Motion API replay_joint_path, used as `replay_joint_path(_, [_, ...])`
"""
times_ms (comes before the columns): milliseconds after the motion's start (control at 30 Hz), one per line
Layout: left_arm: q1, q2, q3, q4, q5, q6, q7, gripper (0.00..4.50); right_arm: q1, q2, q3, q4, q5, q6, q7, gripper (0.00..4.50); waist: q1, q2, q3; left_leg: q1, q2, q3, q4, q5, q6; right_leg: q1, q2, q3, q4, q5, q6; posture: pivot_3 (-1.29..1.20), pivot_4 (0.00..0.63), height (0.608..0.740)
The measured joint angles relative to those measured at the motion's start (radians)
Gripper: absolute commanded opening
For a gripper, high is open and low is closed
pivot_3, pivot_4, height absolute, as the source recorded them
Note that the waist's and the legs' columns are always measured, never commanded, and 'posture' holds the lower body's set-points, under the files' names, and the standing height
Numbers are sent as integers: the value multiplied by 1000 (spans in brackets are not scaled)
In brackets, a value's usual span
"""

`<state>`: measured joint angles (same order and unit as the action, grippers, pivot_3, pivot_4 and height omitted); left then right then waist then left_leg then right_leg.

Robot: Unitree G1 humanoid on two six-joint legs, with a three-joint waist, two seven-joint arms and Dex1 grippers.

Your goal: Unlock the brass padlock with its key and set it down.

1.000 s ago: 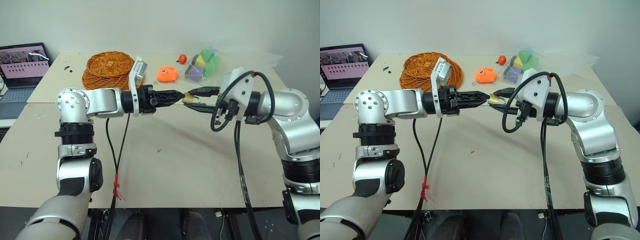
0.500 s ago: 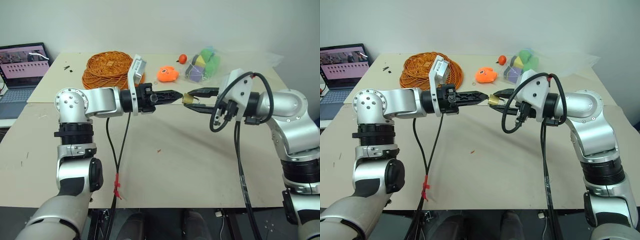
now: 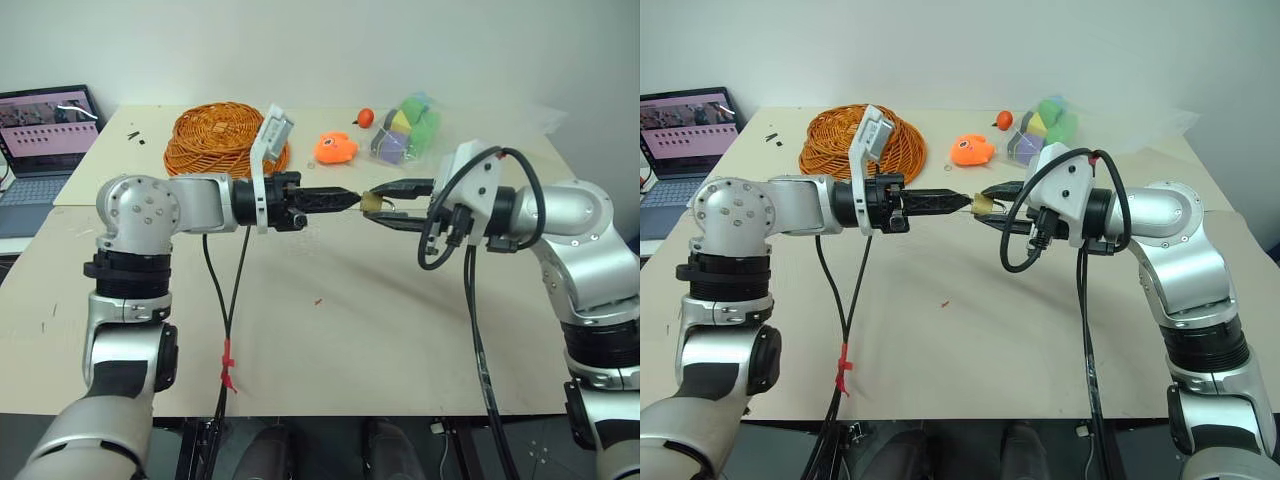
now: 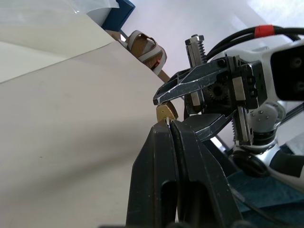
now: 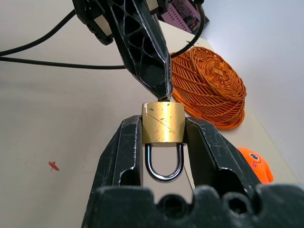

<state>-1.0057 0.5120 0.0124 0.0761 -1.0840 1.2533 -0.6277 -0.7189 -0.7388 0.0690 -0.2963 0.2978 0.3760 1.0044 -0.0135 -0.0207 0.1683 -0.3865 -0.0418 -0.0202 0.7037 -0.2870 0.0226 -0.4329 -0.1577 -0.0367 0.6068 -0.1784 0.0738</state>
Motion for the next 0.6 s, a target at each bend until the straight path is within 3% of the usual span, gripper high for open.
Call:
replay_joint_path(333, [25,41,-88,-41,203,-207,-246,37,0,0,2,-11,1,3,0,939,0,0,0,-1,0,0,0,-1,2,0,0,0,0,0,0,0,150,740])
replay_joint_path(567, [15,3,-46,-13,208,-131,-219,37,0,0,4,-9,-2,10,-3,939,0,0,0,-1,0,0,1,-1,3,0,0,0,0,0,0,0,150,740])
replay_joint_path(600, [10,-9,-32,1,195,-105,-202,301,0,-1,4,-8,-3,12,-3,939,0,0,0,-1,0,0,2,-1,3,0,0,-1,0,0,0,0,150,740])
